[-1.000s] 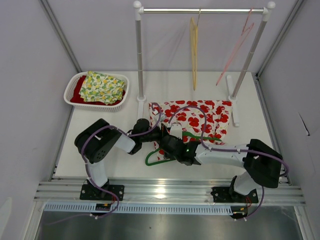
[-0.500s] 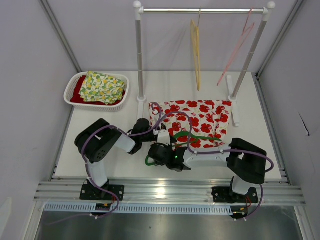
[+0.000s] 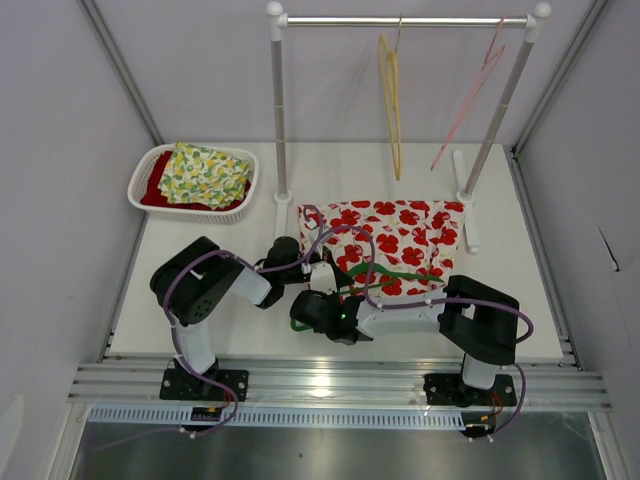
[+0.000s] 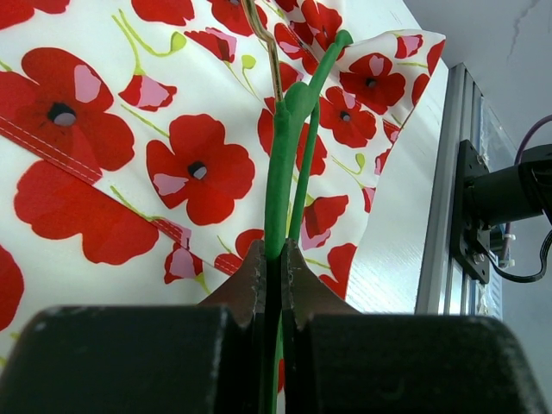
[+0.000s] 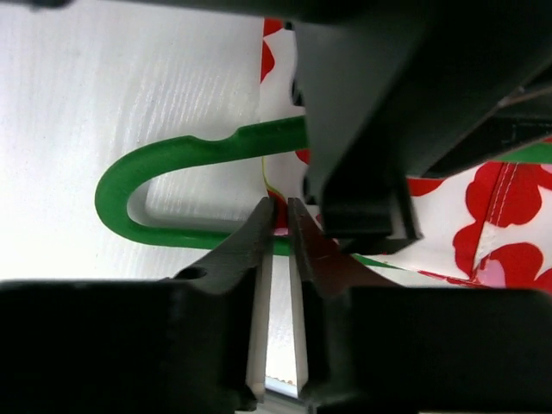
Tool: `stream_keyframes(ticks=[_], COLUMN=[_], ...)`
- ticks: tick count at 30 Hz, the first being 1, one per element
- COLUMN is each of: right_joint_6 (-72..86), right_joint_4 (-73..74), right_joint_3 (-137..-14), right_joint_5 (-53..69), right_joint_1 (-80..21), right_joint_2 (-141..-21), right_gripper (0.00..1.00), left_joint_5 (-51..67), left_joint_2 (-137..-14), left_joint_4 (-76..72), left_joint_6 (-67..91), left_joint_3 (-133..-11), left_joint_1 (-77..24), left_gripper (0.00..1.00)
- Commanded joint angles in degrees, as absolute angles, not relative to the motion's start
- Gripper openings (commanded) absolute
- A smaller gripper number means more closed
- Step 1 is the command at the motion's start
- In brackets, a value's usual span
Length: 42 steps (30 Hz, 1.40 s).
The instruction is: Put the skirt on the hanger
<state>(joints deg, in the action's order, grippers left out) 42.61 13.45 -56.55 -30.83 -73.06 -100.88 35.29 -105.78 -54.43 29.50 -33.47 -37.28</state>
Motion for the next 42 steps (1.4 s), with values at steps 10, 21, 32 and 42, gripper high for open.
stream_keyframes(ticks=[10,21,32,42], right_joint_6=[40.08,42.18,46.75,49.74], right_joint_4=[21.43,28.73,33.48,37.61], right_joint_3=[-64.24,-65.57,-66.71,-66.18], right_joint_5=[-35.51,-33.05,-32.34,-32.43], right_joint_1=[-73.30,-75.41,-80.86,-83.85], right_joint_2=[-98.10,-93.52,-93.25,-91.67], right_gripper=[0.01,0.00,0.00,0.00], left_joint_5=[34.10,33.22,31.56,29.36], left_joint_2=[-106.70,-106.00,-105.21,-105.29], left_joint_4=[-52.38,-51.50,-49.22,-46.85], left_joint_6=[24.79,24.43,24.17,23.38], left_joint_3=[-34.37,-35.33,-37.88,-40.43], left_joint_1=[-36.74,-36.74,-36.74,-35.42], left_gripper=[0.00,0.00,0.00,0.00])
